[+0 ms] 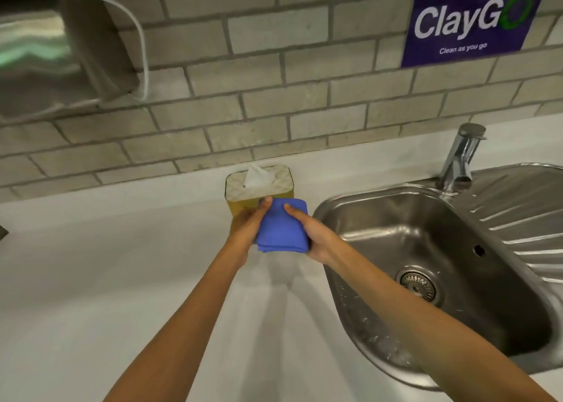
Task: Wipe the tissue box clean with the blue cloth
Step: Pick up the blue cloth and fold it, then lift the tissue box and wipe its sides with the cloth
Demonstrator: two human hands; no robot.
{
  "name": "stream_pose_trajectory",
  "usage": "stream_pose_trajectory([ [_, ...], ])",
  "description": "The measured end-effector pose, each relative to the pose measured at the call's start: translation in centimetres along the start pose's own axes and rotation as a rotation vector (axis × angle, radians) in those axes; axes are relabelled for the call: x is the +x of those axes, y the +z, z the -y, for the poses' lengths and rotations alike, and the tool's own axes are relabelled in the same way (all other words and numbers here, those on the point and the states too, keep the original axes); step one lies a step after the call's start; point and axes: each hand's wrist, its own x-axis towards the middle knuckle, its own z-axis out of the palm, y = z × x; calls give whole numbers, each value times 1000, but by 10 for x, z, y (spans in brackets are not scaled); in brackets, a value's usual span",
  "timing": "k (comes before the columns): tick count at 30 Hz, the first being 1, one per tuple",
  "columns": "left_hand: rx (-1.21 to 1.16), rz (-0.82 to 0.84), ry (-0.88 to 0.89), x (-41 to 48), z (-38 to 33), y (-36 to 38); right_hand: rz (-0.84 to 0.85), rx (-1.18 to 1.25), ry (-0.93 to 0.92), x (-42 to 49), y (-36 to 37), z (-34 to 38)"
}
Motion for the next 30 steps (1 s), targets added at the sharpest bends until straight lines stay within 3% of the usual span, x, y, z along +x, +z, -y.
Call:
stream_pose_trajectory([
  [2,-295,244,-172,1,16,-9,-1,-77,6,10,5,-3],
  [4,-520,304,-304,4,33,-11,-1,-194,30,21,12,-6],
  [9,-589,259,-446,11,54,-26,-138,-621,-19,40,9,-2],
  [14,-655,-18,-405,44,64,-76,-323,-601,-199,76,-35,10],
  [23,-379,-420,-164,112,50,-89,-187,-656,-206,130,-43,19],
  [30,-73,-380,-44,130,44,-59,-144,-644,-302,143,-45,9],
])
